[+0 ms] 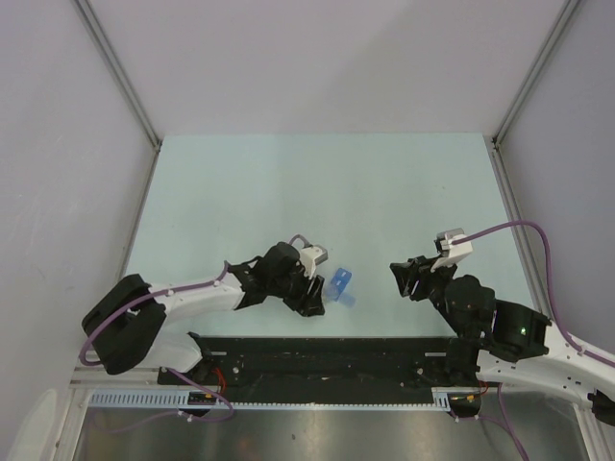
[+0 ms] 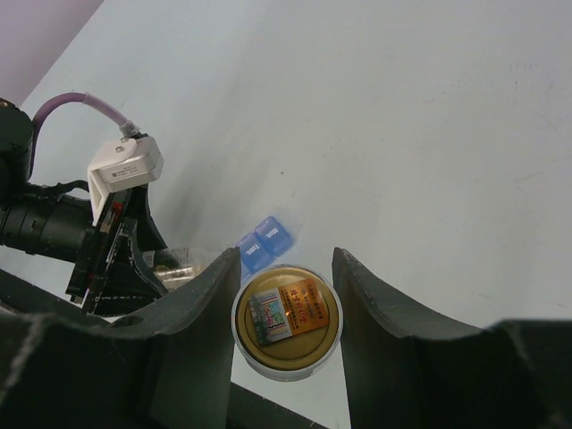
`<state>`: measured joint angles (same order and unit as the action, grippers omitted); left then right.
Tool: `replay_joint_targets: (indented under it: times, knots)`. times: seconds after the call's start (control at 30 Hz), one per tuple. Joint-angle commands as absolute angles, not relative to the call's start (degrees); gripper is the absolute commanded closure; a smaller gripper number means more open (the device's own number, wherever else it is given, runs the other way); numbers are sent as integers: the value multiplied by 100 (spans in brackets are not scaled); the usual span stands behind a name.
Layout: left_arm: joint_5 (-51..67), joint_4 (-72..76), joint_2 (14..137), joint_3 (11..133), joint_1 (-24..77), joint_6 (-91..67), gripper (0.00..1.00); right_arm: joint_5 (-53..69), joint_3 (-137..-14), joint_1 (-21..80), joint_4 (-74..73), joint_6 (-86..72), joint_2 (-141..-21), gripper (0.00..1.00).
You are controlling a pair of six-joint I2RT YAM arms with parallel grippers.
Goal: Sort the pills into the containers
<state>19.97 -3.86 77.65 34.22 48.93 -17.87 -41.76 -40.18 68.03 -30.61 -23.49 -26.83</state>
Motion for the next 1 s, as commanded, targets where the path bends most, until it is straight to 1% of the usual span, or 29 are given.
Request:
replay_joint_targets:
  times: [0.0, 0.97]
  knots:
    - [2171, -448, 7813, 3744, 4852, -1617, 100, -4289, -4017, 6776, -2918, -2312, -2663, 100]
    - [2180, -1309, 8077, 4280, 4825, -1573, 100, -4403, -3920, 6759, -2971, -2435, -2487, 100]
